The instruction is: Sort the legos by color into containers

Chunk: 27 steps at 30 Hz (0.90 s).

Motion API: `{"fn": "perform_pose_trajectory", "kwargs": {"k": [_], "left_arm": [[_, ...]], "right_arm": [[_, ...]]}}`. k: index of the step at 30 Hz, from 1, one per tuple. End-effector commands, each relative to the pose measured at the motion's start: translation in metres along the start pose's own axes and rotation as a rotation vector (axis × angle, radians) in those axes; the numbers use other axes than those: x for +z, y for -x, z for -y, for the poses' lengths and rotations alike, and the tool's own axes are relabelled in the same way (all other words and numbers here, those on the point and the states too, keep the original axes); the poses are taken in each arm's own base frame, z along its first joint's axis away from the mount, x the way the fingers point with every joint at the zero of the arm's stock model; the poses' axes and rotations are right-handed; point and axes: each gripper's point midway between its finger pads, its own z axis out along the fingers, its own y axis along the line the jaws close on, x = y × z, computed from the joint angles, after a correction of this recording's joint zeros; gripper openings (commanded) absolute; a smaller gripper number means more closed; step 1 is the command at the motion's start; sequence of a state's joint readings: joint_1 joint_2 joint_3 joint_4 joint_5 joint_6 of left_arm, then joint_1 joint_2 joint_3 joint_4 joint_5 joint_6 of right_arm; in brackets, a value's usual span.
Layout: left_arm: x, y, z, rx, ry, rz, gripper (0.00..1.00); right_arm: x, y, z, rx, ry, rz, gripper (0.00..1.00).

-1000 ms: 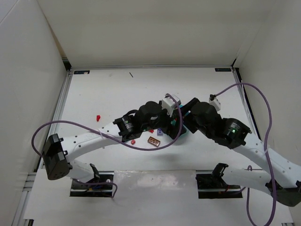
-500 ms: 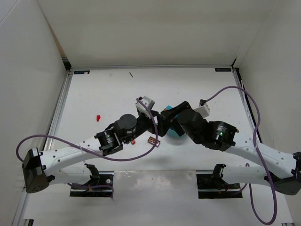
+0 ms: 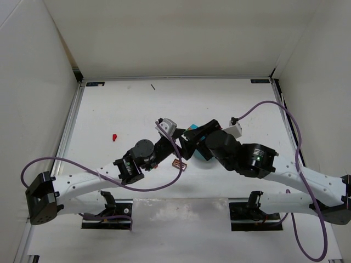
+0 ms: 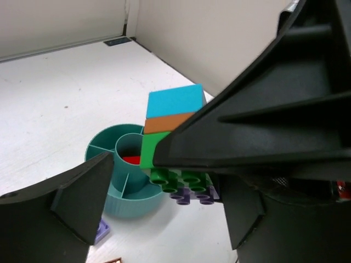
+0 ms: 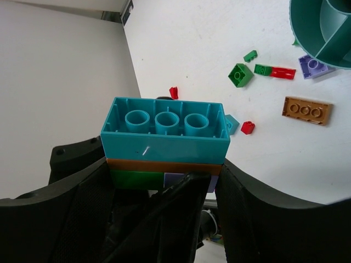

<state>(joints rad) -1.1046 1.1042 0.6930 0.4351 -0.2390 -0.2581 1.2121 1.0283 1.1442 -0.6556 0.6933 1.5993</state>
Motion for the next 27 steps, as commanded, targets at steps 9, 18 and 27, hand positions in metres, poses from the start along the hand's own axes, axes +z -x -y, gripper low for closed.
{"fn": "perform_pose_trajectory", "kwargs": {"k": [9, 18, 27], "left_arm": [[-0.008, 0.025, 0.012, -0.002, -0.068, 0.11, 0.55], [-0.018, 0.029, 0.022, 0.017, -0.133, 0.111, 0.41], [-0.037, 0.043, 0.019, -0.012, -0.128, 0.133, 0.31]], "right_arm": [[-0.001, 0.003, -0.006, 0.028, 0.02, 0.03, 0.24], [0.006, -0.014, -0.009, -0.006, 0.017, -0.046, 0.28], [0.006, -0.015, -0.005, -0.038, 0.011, -0.052, 0.5]]}}
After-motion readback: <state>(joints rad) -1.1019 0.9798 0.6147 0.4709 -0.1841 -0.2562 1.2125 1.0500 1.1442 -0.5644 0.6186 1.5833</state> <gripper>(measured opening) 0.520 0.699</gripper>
